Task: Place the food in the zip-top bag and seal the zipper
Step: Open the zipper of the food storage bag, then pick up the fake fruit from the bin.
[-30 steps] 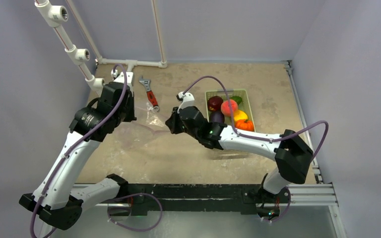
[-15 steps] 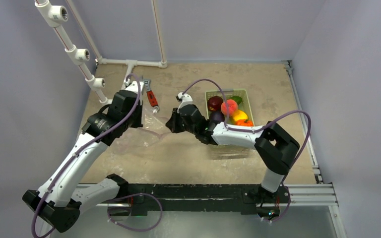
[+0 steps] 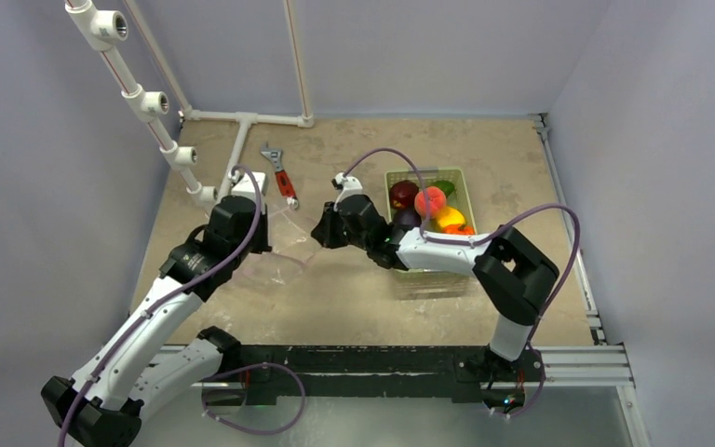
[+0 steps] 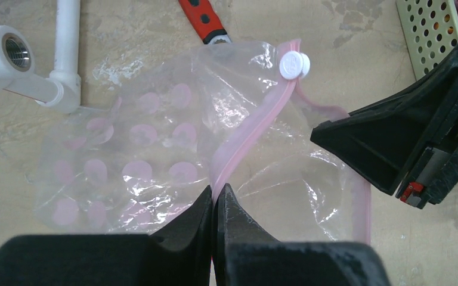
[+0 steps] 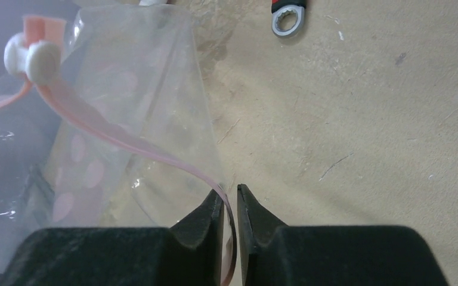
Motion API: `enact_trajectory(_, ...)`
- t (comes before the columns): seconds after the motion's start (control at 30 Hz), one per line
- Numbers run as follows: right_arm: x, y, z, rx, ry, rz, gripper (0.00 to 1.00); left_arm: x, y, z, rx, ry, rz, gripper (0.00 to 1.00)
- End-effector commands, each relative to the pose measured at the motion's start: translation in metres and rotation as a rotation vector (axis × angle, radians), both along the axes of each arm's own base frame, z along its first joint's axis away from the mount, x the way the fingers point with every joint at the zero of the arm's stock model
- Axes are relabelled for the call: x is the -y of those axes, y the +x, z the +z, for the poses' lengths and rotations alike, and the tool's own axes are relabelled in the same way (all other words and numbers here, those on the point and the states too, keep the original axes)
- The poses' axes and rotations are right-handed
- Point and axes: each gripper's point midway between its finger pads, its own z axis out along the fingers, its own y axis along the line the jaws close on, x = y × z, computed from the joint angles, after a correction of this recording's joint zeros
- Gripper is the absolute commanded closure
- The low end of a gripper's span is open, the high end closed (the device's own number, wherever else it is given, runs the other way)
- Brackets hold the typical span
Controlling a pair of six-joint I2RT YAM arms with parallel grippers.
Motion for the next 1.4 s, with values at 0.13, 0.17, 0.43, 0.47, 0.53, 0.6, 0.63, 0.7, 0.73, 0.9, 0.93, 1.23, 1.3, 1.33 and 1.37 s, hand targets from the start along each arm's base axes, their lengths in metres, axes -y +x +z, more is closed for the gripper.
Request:
enact_trajectory(0.13, 0.007, 0.003, 0.055, 0.078, 0.083, -0.027, 0.67, 0.011, 0.015, -0.001, 0.076, -0.049, -0.010, 1.00)
enact_trajectory(0.17, 0.007, 0.002, 0.059, 0.083, 0.086, -0.027, 0.65, 0.012, 0.015, -0.001, 0.074, -0.050, -0.011, 1.00)
enact_trajectory(0.43, 0.030, 0.001, 0.092, 0.130, 0.074, -0.079, 0.50, 0.014, 0.015, -0.006, 0.064, -0.052, -0.020, 1.00)
enact_trajectory(0.47, 0.035, 0.002, 0.097, 0.142, 0.068, -0.097, 0.46, 0.014, 0.015, -0.007, 0.061, -0.050, -0.022, 1.00)
enact_trajectory(0.53, 0.046, 0.005, 0.107, 0.163, 0.050, -0.140, 0.41, 0.015, 0.016, -0.009, 0.054, -0.048, -0.026, 1.00)
enact_trajectory(0.6, 0.060, 0.010, 0.116, 0.187, 0.025, -0.197, 0.39, 0.016, 0.016, -0.010, 0.049, -0.045, -0.028, 1.00)
enact_trajectory(0.63, 0.067, 0.011, 0.120, 0.196, 0.012, -0.221, 0.39, 0.016, 0.016, -0.011, 0.047, -0.045, -0.031, 1.00)
enact_trajectory(0.7, 0.083, 0.016, 0.129, 0.217, -0.008, -0.277, 0.37, 0.017, 0.016, -0.012, 0.044, -0.046, -0.035, 1.00)
enact_trajectory(0.73, 0.092, 0.018, 0.130, 0.221, -0.029, -0.303, 0.34, 0.017, 0.016, -0.012, 0.043, -0.044, -0.036, 1.00)
enact_trajectory(0.9, 0.133, 0.030, 0.136, 0.244, -0.105, -0.405, 0.27, 0.017, 0.017, -0.014, 0.038, -0.039, -0.036, 1.00)
enact_trajectory(0.93, 0.140, 0.032, 0.136, 0.248, -0.120, -0.423, 0.27, 0.017, 0.016, -0.014, 0.036, -0.037, -0.036, 1.00)
enact_trajectory(1.23, 0.205, 0.052, 0.132, 0.258, -0.241, -0.587, 0.08, 0.017, 0.016, -0.014, 0.039, -0.040, -0.041, 1.00)
enact_trajectory(1.3, 0.218, 0.056, 0.127, 0.250, -0.273, -0.611, 0.04, 0.017, 0.016, -0.014, 0.039, -0.041, -0.043, 1.00)
enact_trajectory(1.33, 0.224, 0.059, 0.125, 0.247, -0.292, -0.620, 0.03, 0.017, 0.015, -0.014, 0.038, -0.041, -0.042, 1.00)
enact_trajectory(1.37, 0.231, 0.062, 0.122, 0.245, -0.312, -0.633, 0.02, 0.017, 0.015, -0.013, 0.041, -0.042, -0.043, 1.00)
